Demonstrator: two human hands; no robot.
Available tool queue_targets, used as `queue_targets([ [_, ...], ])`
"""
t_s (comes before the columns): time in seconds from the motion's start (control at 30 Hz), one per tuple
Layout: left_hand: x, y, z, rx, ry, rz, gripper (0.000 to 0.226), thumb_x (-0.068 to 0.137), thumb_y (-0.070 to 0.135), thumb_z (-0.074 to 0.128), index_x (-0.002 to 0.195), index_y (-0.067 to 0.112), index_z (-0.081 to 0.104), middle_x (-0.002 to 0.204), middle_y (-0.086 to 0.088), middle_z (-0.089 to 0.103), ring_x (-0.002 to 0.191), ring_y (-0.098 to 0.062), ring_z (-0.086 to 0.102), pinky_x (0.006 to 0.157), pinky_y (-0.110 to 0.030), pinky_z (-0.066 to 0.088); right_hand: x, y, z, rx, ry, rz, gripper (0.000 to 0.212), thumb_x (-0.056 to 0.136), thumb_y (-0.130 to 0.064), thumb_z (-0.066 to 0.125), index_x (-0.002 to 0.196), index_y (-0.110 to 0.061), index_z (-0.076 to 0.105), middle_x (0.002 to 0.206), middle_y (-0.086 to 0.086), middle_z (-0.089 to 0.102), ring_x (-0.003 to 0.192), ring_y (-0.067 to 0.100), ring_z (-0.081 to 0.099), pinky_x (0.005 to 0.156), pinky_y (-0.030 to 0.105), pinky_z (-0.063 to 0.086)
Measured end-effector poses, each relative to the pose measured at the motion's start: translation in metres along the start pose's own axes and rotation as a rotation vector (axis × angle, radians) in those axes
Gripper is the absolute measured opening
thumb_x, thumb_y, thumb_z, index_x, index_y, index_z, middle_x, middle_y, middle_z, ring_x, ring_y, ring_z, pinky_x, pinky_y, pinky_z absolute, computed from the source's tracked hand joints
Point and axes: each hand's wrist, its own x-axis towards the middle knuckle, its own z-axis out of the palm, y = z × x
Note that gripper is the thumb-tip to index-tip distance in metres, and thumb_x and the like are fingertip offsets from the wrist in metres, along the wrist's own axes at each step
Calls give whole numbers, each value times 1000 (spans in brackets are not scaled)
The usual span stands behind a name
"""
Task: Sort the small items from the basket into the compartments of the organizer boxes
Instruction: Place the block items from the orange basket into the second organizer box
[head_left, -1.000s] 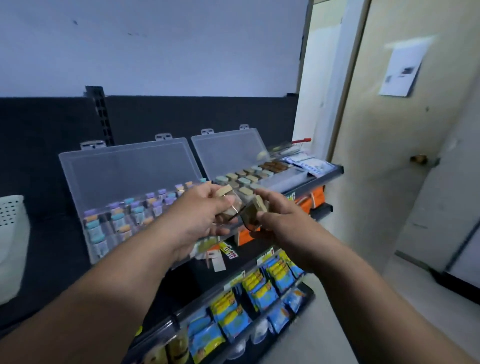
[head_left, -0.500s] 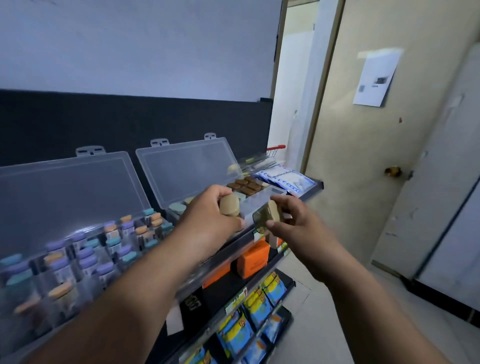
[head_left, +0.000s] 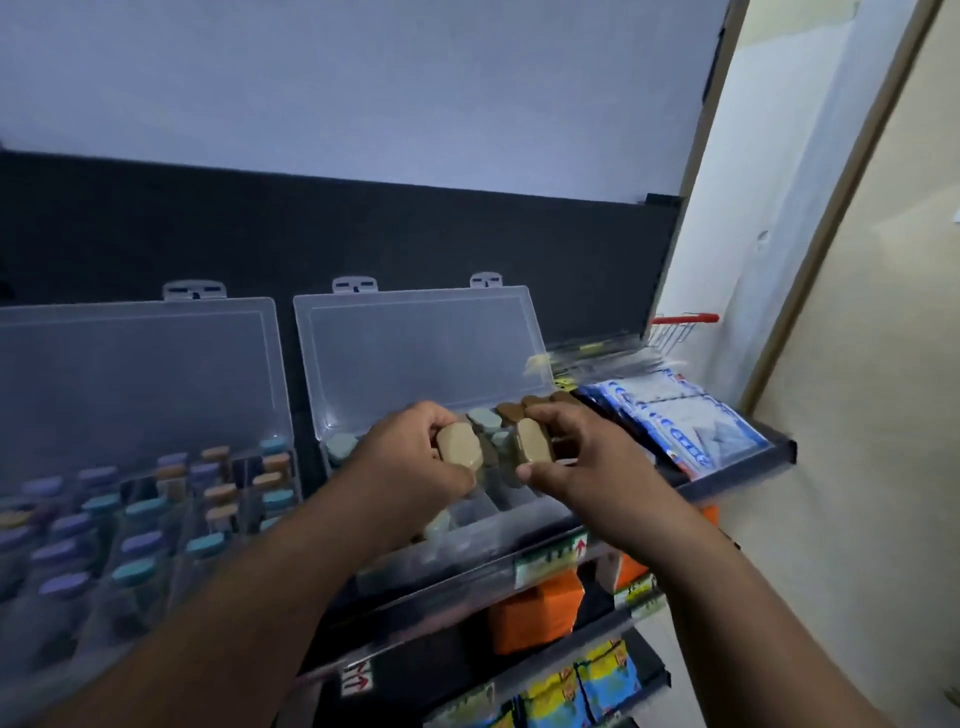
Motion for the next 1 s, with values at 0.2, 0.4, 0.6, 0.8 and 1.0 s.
queue_targets([
  [0.2, 9, -6, 19, 228, 57, -44, 31, 75, 21, 74, 102, 29, 60, 102, 8, 62, 95, -13, 59, 87, -39, 53, 31, 27, -4, -99, -209, -80, 42, 78, -24, 79, 113, -34, 58, 110, -14, 56, 94, 1, 56, 83, 18, 46],
  [0.4, 10, -14, 32, 460, 59, -124, 44, 75, 32, 72, 117, 31, 58, 121, 5, 55, 114, -18, 49, 98, -37, 45, 43, 39, 3, -240, -360, -129, 57, 77, -31, 79, 128, -31, 56, 115, -12, 50, 104, 8, 54, 87, 19, 45],
  [0.6, 13, -15, 41, 595, 23, -160, 37, 79, 37, 63, 115, 31, 58, 116, 5, 52, 111, -19, 45, 96, -41, 43, 57, 39, 11, -323, -452, -145, 39, 72, -34, 80, 106, -32, 62, 106, -7, 57, 95, 13, 57, 86, 33, 52],
  [0.8, 12, -14, 49, 711, 18, -199, 45, 82, 44, 60, 125, 33, 50, 124, 2, 41, 120, -22, 32, 100, -37, 32, 58, 41, 8, -326, -486, -170, 40, 72, -36, 80, 107, -31, 61, 102, -10, 54, 95, 10, 55, 86, 31, 51],
  [1.0, 4, -13, 46, 662, 100, -172, 55, 82, 41, 63, 133, 34, 43, 136, 3, 39, 129, -21, 28, 103, -37, 32, 58, 36, 1, -325, -473, -193, 40, 76, -36, 77, 110, -30, 56, 97, -16, 50, 89, 4, 50, 71, 20, 42],
])
